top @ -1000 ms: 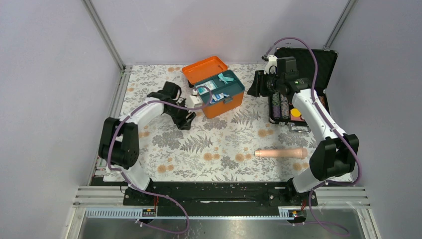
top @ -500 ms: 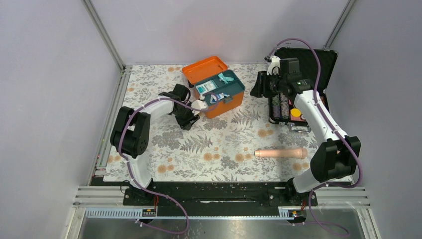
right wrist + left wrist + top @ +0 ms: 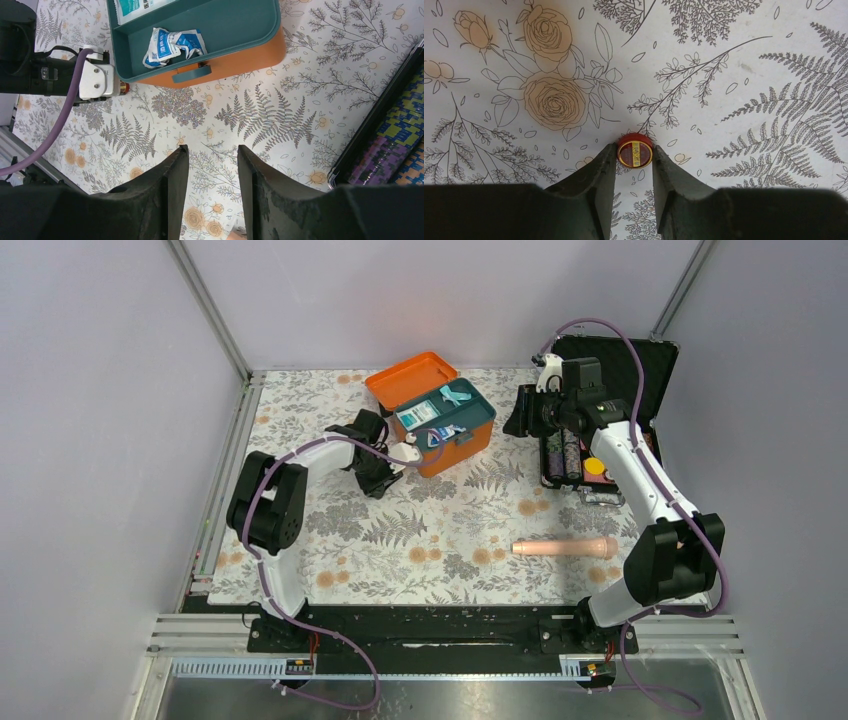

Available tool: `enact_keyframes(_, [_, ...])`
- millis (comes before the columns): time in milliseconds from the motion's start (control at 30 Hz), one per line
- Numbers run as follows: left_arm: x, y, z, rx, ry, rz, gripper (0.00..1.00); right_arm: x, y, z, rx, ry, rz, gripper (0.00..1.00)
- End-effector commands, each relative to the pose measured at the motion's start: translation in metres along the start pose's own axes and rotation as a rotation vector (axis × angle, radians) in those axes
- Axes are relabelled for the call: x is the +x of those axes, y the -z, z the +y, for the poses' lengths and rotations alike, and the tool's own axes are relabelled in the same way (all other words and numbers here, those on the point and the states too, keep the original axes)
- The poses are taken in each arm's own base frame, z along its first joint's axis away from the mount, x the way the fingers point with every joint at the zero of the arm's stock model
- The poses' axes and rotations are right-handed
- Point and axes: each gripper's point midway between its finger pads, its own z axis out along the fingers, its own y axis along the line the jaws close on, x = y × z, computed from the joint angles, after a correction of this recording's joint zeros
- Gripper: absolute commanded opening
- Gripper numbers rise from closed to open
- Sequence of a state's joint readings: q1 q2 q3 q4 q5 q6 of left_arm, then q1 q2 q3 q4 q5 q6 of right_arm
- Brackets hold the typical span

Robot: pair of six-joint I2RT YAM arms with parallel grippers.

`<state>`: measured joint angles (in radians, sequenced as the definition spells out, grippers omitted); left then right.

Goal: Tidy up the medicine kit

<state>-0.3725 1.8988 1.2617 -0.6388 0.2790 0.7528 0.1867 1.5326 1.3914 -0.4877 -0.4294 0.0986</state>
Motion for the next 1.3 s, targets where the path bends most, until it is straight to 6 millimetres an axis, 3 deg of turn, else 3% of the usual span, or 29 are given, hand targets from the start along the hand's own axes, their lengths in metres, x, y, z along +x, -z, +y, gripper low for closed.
enact_keyframes(0, [-0.003,0.010,0.001,-0.025,-0.017,-0.005,0.17,-0.007,0.009,0.000,0.011,0.021,-0.037,0.47])
enact_keyframes(133, [-0.029,0.038,0.000,-0.052,0.001,-0.125,0.12,-0.005,0.008,-0.003,0.018,0.010,-0.033,0.47])
enact_keyframes(200, [-0.052,0.058,-0.003,-0.039,0.008,-0.210,0.12,-0.005,0.008,-0.004,0.021,0.004,-0.032,0.47])
enact_keyframes(400, [-0.144,0.127,-0.006,0.019,0.096,-0.542,0.10,-0.008,0.006,-0.006,0.023,-0.006,-0.035,0.47])
enact_keyframes(533, [-0.204,0.148,0.017,0.004,0.173,-0.718,0.09,-0.007,0.003,-0.008,0.030,-0.012,-0.033,0.47])
enact_keyframes(700, [-0.259,0.151,0.066,-0.076,0.275,-0.863,0.10,-0.009,0.000,-0.010,0.036,-0.027,-0.044,0.47])
enact_keyframes(833, [-0.280,0.139,0.099,-0.134,0.318,-0.904,0.09,-0.010,-0.001,-0.013,0.049,-0.018,-0.046,0.47])
enact_keyframes(967, [-0.290,0.109,0.113,-0.140,0.354,-0.904,0.09,-0.007,-0.002,-0.016,0.056,-0.018,-0.044,0.46])
enact_keyframes(1033, [-0.294,0.099,0.118,-0.164,0.352,-0.892,0.23,-0.007,-0.002,-0.017,0.059,-0.018,-0.046,0.46])
enact_keyframes(1133, [-0.299,0.108,0.125,-0.199,0.357,-0.910,0.42,-0.005,-0.003,-0.019,0.065,-0.016,-0.043,0.46])
enact_keyframes(1267, [-0.303,0.136,0.128,-0.240,0.353,-0.950,0.49,0.001,-0.007,-0.022,0.065,-0.022,-0.029,0.46])
